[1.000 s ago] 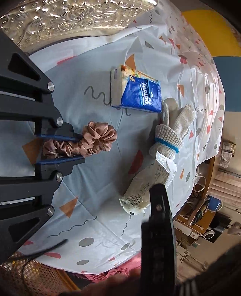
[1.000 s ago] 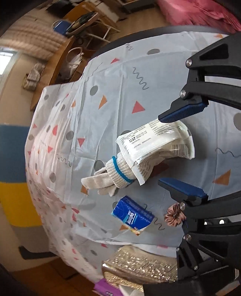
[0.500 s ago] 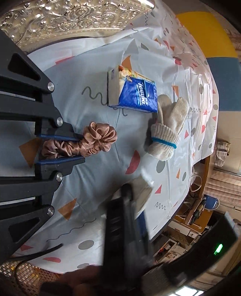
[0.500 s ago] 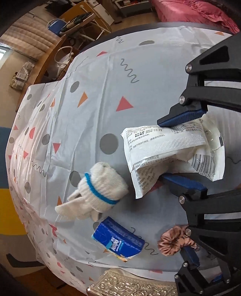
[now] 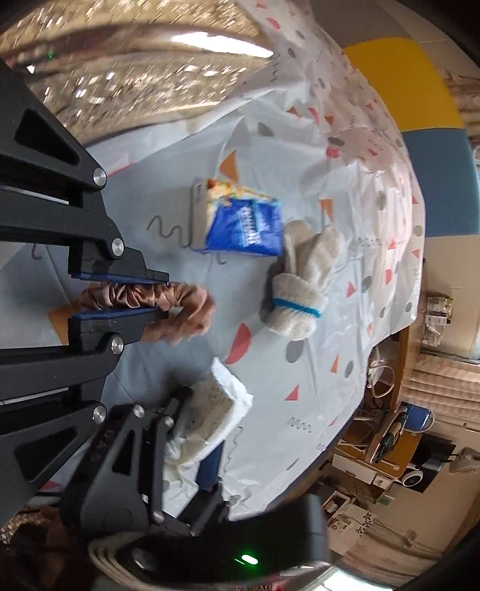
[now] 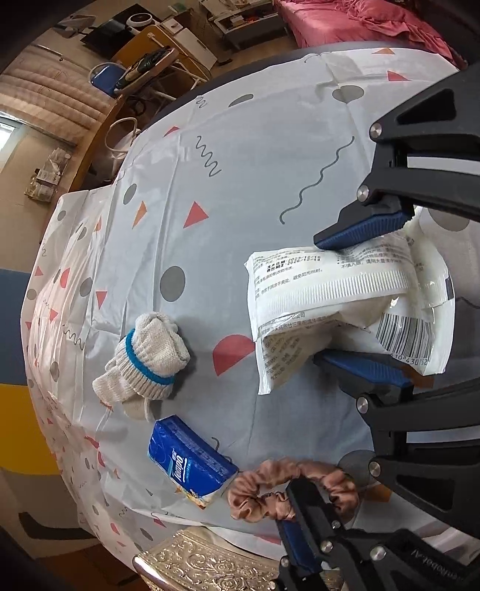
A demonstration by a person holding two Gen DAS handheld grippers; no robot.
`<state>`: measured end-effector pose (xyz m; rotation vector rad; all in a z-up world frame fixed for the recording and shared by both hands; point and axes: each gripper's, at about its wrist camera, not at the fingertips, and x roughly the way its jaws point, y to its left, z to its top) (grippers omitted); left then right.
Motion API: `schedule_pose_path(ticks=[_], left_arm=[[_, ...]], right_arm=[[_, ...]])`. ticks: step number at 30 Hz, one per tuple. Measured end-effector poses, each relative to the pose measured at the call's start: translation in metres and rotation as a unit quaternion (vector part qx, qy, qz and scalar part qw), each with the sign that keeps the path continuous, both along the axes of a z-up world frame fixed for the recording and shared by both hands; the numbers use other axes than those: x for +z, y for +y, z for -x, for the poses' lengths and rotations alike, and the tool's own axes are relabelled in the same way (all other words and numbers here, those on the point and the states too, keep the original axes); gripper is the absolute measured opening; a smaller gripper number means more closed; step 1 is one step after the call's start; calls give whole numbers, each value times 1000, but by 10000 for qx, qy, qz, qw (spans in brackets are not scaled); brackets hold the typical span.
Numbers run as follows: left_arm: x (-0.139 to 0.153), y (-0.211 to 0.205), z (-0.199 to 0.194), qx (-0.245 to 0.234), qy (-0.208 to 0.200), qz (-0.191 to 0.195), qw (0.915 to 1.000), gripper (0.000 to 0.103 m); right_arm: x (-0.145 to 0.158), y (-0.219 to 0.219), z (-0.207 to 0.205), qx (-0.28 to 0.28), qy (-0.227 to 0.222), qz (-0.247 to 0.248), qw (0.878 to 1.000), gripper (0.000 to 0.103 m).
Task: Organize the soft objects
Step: 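Carry the scrunchie into the gold tray and open the left gripper while the right holds the packet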
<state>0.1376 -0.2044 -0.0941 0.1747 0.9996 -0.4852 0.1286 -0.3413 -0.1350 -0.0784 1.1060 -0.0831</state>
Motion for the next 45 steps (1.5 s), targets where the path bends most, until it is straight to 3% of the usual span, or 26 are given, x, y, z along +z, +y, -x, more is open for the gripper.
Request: schedule_pose_path(ticks=[5,12,18,22,26,32,38,45], left_arm=[[30,11,-24,228,-42,168,9996,11],[89,50,-69,789,-507,231,9953,12],[144,128,-102,1488,-1000,243,9835,12],[163,202,-105,2075,-1305,72,9695,12],[159,274,-84,2586,-1410,-107,9556,12],[125,357,-36,3241,-1149,-60,9390,12],[93,401,19,3630,-928,7,9272,12],[70,421,77,3898,-844,-5,9170,12]], right_arm=[[-1,6,-1,77,-65,167,9998,57],[0,7,0,73,-39,157,9998,57],[-1,9,0,142,-87,255,9995,57],[-1,12,1,192,-139,332,9992,57],[-1,15,3,249,-197,428,9986,57],[-1,17,4,262,-250,528,9979,57],[-1,19,7,281,-310,597,9973,56],[-2,20,6,312,-364,675,9966,56]])
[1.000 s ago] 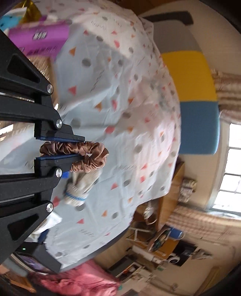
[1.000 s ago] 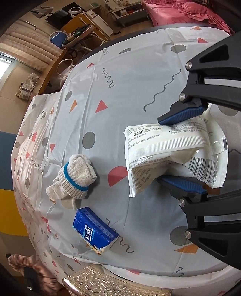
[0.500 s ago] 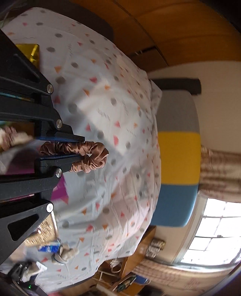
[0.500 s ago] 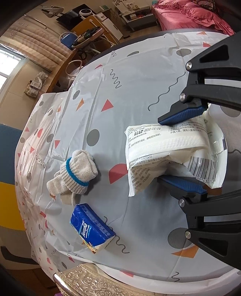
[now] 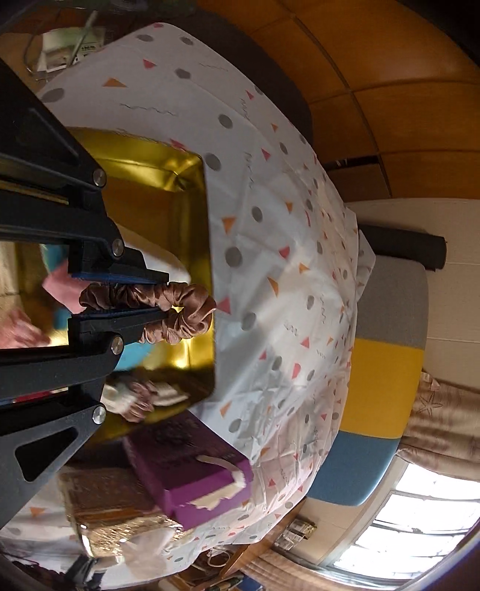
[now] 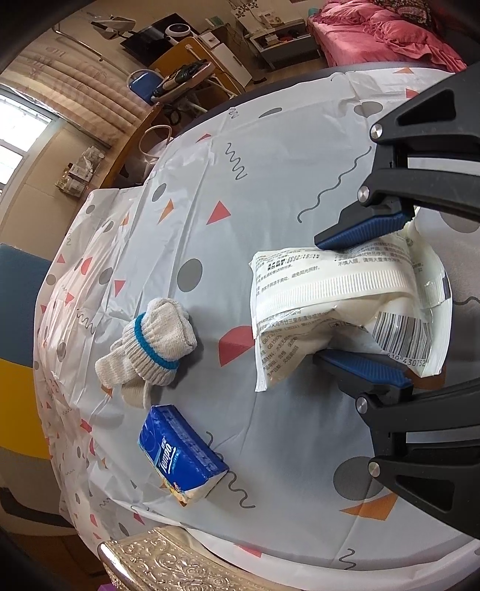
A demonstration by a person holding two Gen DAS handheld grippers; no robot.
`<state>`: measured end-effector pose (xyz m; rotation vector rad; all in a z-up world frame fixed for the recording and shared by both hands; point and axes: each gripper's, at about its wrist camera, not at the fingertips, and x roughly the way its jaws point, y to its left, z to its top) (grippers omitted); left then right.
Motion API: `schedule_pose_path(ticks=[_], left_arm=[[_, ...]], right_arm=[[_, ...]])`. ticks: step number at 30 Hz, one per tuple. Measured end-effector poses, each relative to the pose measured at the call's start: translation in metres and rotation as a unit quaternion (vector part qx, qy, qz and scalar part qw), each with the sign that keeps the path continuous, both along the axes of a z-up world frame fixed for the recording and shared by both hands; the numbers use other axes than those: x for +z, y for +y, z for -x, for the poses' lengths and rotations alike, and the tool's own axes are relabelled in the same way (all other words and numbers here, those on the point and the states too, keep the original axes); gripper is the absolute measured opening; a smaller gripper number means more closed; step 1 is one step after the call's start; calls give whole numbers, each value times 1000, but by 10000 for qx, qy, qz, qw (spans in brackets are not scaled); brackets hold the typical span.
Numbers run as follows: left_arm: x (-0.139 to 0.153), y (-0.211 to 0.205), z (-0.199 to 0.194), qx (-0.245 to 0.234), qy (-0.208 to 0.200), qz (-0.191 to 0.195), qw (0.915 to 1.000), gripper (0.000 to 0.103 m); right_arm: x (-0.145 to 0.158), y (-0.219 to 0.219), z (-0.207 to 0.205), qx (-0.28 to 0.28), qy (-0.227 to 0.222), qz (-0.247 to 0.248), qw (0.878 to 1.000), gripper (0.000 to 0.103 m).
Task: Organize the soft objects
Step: 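Carry the scrunchie into the gold tray and open the left gripper while the right holds the packet, then carry the white paper packet toward the gold tray with the right gripper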
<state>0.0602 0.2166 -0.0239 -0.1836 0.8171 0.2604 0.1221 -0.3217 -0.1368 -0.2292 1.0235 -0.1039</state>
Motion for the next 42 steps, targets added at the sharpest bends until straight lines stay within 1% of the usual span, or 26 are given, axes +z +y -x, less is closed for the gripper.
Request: schedule_pose_path(ticks=[6,10,17,21,26,28,30,31,33,37,42], left_arm=[[-13,4,48,268,-66,-131,9995,12],[-22,3,69,383,-48,-213,9990,13],[-34,1,84,369,-16,-216,9991,13],[-37,0,87,365,-13,-234,9991,13],[-45,-1,88,359,86,-201,9991,13],[-47,0,87,357,139,-187,9991,18],[-51,-1,87,364,186,-211,9989,29],[-51,-2,87,376,190,-206,9989,31],[-52,-2,87,402,204,-238,9987,40],[-51,-1,89,449,183,-254,9985,42],[-42,1,94,499,36,-319,9982,47]], right_arm=[[-1,2,1,42,-69,68,9999,56],[-1,3,1,50,-97,125,9999,56],[-1,7,3,58,-124,230,9996,56],[-2,7,3,56,-137,263,9995,56],[-2,7,3,59,-142,266,9995,56],[-2,7,3,58,-144,262,9995,56],[-2,8,3,60,-142,264,9995,56],[-2,8,3,62,-144,264,9995,56],[-2,8,3,58,-142,257,9996,56],[-1,8,3,53,-142,252,9996,56],[-2,8,3,46,-142,249,9996,56]])
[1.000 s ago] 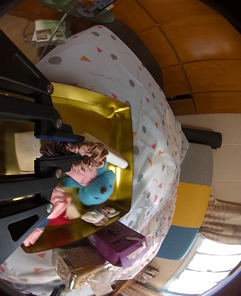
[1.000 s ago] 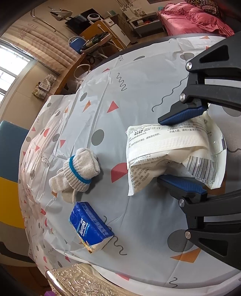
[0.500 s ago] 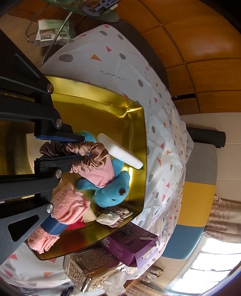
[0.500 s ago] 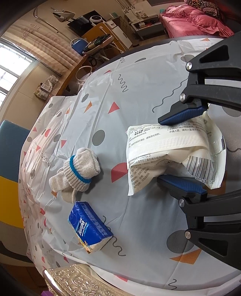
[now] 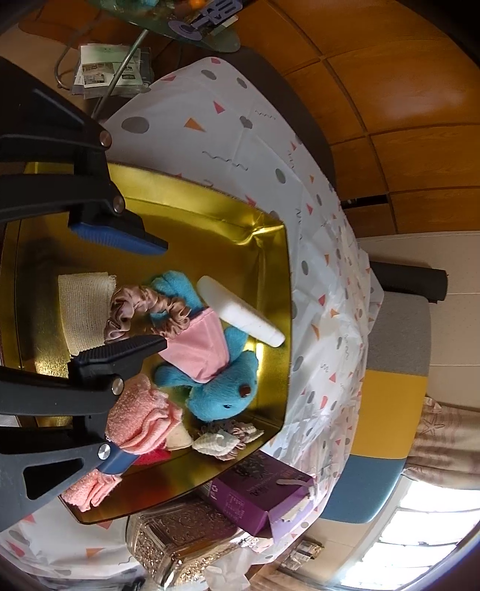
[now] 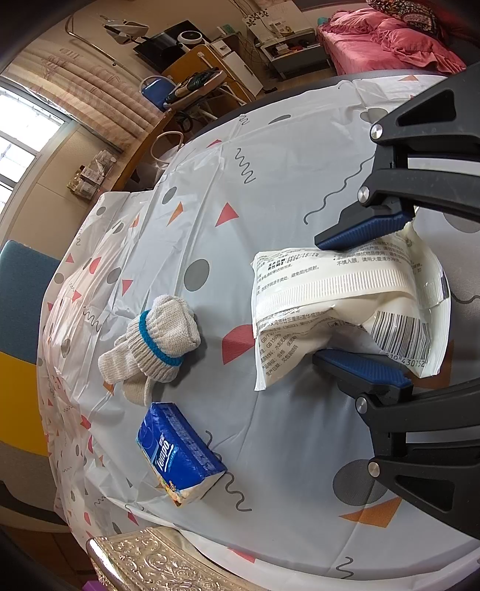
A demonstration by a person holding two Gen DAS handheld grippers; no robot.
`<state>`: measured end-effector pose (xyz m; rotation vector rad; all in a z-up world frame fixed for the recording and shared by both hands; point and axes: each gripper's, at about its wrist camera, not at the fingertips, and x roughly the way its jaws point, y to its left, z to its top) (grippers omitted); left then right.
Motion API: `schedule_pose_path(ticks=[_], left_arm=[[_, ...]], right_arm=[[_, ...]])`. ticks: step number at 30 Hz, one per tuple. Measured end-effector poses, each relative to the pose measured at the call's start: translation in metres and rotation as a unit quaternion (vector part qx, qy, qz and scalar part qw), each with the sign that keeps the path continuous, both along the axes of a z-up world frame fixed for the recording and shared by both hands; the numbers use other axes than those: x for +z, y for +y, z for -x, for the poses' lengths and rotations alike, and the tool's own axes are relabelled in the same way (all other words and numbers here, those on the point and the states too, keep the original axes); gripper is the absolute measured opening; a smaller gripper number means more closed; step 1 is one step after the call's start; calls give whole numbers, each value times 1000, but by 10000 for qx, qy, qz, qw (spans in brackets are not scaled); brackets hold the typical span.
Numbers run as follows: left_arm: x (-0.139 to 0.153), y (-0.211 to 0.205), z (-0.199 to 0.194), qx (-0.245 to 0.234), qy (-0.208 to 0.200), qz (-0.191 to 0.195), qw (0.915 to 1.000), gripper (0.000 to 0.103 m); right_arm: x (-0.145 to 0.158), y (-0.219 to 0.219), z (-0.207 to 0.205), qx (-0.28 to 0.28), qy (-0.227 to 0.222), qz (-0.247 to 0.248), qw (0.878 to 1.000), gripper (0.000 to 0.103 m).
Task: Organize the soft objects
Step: 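Carry the white paper packet toward the gold tray with the right gripper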
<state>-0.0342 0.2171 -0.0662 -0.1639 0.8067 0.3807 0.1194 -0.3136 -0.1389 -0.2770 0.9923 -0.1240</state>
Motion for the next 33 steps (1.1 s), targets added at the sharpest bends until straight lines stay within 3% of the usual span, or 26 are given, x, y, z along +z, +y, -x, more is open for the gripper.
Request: schedule_pose_path(ticks=[7,15,19,26,33], left_arm=[[11,2,9,-35,-171,-147,9997,51],[11,6,15,-74,-155,-19,9999,54],[13,8,17,-81,-185,-30,9998,54],[13,11,20,-38,-209,-43,9998,58],[11,13,21,-47,-191,9,9998,58]], right_arm=[[1,-1,-5,-208,88,-141,9996,53],[5,8,-10,-453,233,-369,9980,50],[15,-1,-22,-806,295,-1000,9913,45],[60,24,-45,-592,-74,-1098,9922,44],[133,84,-62,205,-658,-1089,9917,44]])
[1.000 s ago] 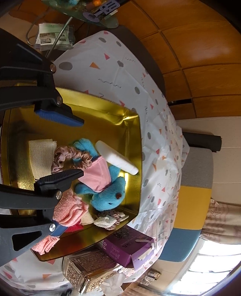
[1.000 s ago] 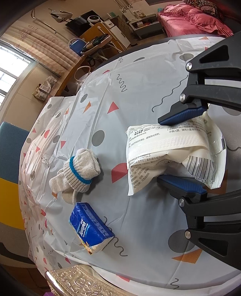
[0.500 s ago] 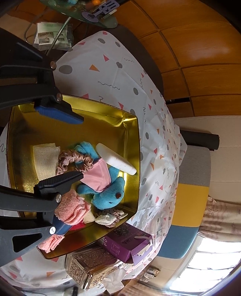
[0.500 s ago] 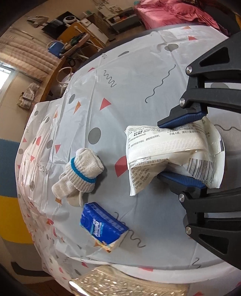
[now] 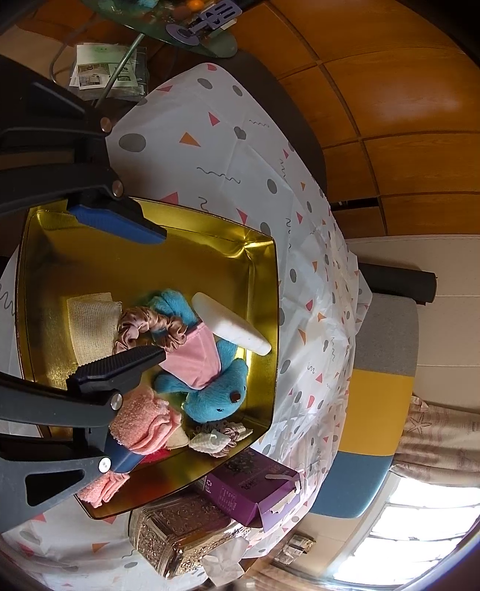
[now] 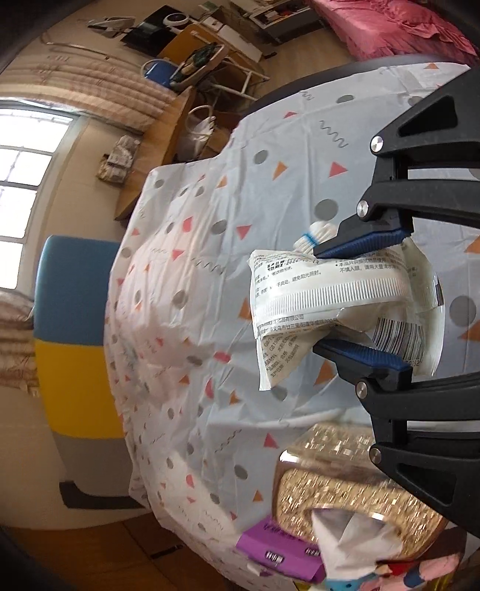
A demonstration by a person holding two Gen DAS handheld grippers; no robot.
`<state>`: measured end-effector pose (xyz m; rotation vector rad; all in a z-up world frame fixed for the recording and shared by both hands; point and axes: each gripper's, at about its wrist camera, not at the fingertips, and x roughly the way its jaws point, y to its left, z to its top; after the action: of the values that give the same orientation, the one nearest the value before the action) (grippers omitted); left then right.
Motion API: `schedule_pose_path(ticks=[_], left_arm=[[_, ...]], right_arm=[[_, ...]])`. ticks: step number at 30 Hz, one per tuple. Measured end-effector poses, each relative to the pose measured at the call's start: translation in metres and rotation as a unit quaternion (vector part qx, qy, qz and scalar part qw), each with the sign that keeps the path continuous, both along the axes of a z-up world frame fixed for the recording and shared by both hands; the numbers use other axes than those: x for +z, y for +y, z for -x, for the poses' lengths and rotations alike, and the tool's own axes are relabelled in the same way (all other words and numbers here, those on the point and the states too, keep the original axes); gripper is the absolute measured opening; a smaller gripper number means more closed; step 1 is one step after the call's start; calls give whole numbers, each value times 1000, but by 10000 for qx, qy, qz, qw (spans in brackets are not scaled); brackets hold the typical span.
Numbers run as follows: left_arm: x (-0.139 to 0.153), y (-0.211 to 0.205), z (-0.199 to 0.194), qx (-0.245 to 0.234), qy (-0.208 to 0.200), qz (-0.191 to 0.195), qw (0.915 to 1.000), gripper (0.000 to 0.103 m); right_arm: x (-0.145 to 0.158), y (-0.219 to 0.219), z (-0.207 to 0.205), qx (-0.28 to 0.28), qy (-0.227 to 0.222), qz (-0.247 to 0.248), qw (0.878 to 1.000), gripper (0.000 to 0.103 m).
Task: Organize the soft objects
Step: 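Carry the white paper packet toward the gold tray with the right gripper, then lower the white packet into the gold tray and open the right gripper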
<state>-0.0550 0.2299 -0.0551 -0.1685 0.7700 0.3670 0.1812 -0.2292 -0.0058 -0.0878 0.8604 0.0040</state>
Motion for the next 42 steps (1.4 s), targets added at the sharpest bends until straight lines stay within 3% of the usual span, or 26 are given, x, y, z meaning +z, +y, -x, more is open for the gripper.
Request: schedule_pose_path(ticks=[7,13,18,23,28,32,36,38,42], left_arm=[[-1,3,1,45,6,-6,10000,60],[0,7,5,163,-27,-35,9999,63],[2,12,11,223,-69,-31,9997,65],[3,17,16,261,-111,-35,9996,65],[2,21,19,300,-109,4,9995,65],[1,24,20,347,-108,70,9993,65],[0,25,20,393,-100,56,9992,65],[0,24,19,380,-90,43,9992,66],[1,21,19,367,-105,-17,9993,72]], right_arm=[[72,102,17,1240,-785,-49,9892,44],[89,206,59,2651,-922,-157,9597,44],[44,282,86,3525,-367,-71,9351,44],[-17,327,99,3880,353,9,9210,44],[-62,349,104,3952,651,411,9154,44],[-80,356,104,3971,797,573,9125,43],[-85,364,115,4345,850,606,8946,43],[-93,365,112,4239,866,722,8987,43],[-102,360,98,3772,906,687,9191,43]])
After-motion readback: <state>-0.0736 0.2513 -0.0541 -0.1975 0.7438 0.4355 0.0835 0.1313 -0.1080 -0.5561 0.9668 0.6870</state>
